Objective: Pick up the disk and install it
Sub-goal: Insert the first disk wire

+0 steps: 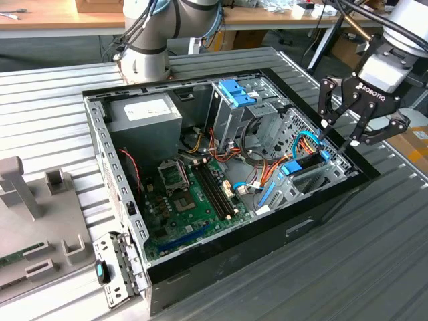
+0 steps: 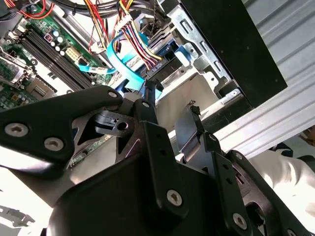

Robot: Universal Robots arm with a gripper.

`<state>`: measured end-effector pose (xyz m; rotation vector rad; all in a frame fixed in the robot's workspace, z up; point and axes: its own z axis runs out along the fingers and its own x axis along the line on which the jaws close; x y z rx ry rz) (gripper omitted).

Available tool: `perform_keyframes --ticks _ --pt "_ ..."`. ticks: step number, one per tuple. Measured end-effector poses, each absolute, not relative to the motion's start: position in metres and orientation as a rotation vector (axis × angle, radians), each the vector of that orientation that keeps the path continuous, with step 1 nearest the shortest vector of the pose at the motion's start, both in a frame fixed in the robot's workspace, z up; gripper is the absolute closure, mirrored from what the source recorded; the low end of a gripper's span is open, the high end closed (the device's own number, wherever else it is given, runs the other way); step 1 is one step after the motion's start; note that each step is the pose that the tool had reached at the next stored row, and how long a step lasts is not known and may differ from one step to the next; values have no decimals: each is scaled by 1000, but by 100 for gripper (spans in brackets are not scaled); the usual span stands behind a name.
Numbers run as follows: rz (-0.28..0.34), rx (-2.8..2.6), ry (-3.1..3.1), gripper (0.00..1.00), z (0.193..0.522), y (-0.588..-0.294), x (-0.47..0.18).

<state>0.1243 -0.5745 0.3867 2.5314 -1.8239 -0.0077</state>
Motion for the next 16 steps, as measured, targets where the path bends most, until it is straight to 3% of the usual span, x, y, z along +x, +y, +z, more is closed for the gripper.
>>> perform_keyframes --ticks 5,16 --pt "-129 2610 -1884 56 386 -586 124" --pt "-188 2627 -1937 56 382 -609 124"
